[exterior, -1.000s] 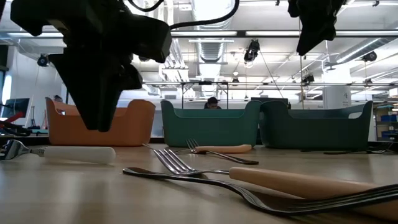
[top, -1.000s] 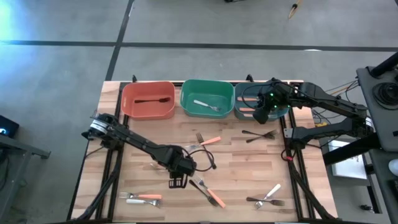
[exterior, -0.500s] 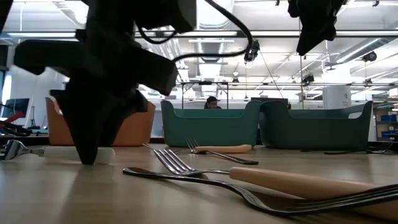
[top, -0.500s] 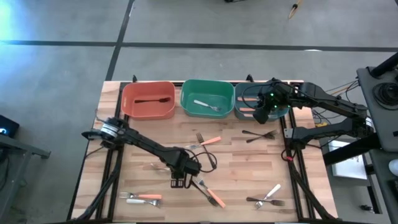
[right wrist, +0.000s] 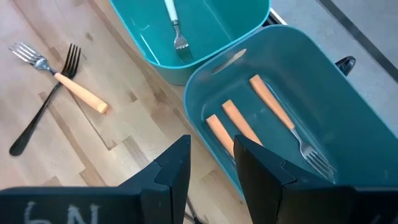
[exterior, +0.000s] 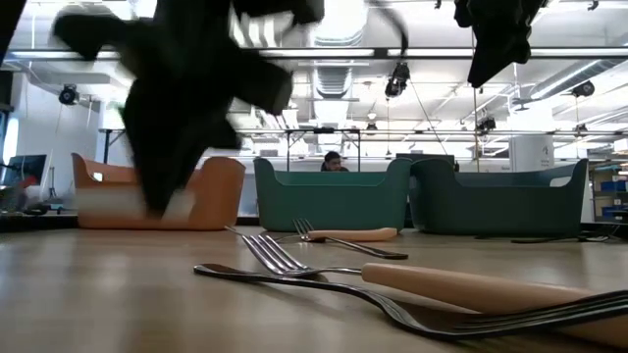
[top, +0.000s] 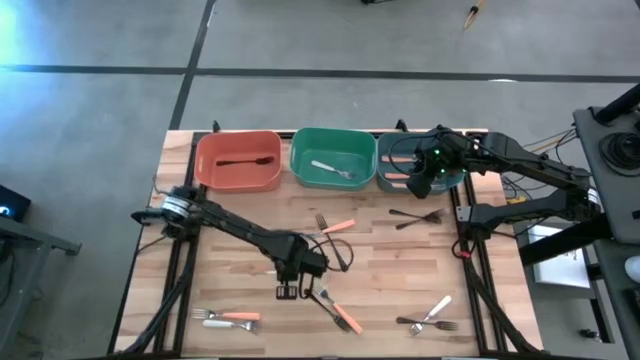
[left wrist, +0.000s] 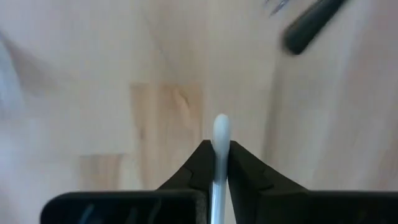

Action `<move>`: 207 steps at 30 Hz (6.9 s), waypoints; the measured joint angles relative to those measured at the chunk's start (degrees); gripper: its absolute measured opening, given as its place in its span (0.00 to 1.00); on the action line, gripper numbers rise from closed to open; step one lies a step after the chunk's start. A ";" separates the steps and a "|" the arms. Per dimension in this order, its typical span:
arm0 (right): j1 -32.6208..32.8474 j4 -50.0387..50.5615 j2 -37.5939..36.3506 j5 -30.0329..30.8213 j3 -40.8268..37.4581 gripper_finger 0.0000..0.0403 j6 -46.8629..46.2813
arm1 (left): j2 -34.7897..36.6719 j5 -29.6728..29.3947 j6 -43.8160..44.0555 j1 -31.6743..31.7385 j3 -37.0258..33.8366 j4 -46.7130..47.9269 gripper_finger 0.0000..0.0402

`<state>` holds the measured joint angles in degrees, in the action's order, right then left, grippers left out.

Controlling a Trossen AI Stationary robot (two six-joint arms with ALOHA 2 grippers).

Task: Sort silverware by color (type)
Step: Put the white fork into the green bin, then put the light orange fork into the blue bin

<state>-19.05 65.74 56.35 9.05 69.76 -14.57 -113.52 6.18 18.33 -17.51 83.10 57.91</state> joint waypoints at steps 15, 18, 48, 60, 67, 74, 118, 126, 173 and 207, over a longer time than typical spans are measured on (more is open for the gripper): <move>0.02 1.28 -1.28 0.58 8.15 0.28 6.06 | 3.20 -24.04 -19.72 22.72 21.88 -2.20 0.03; 0.03 1.29 -1.55 3.29 9.78 0.28 8.24 | 0.41 -24.27 -23.06 27.99 25.62 -4.36 0.03; -0.11 1.30 -1.80 10.56 12.09 0.28 12.82 | -20.39 -18.86 -29.36 36.30 50.83 4.75 0.29; -0.11 1.29 -1.51 10.52 11.92 0.28 11.17 | -11.84 -6.66 -19.32 24.16 49.68 21.90 0.23; -0.11 1.28 -1.39 10.50 11.35 0.28 9.67 | -11.71 -4.73 -13.09 9.48 48.91 30.39 0.22; -0.09 1.58 -1.43 10.44 10.17 0.28 7.06 | -10.74 -1.73 4.70 2.06 48.46 30.14 0.22; -0.09 18.13 -15.95 10.26 7.93 0.28 -5.82 | 14.56 -0.92 53.14 -28.97 -14.27 -8.81 0.21; -0.09 18.08 -15.80 10.28 5.91 0.28 -8.00 | 12.84 -0.96 44.45 -29.08 -18.01 -9.23 0.20; -0.09 17.72 -15.66 10.48 5.18 0.28 -12.79 | 15.35 -7.78 47.23 -26.68 -26.59 -16.39 0.12; 0.08 -25.37 -11.19 -16.79 -0.95 0.28 -10.82 | 16.30 -56.65 30.19 3.72 1.52 -31.28 0.12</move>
<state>-18.97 40.37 45.16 -7.74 68.81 -25.38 -97.22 -50.48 48.52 -13.78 84.62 26.63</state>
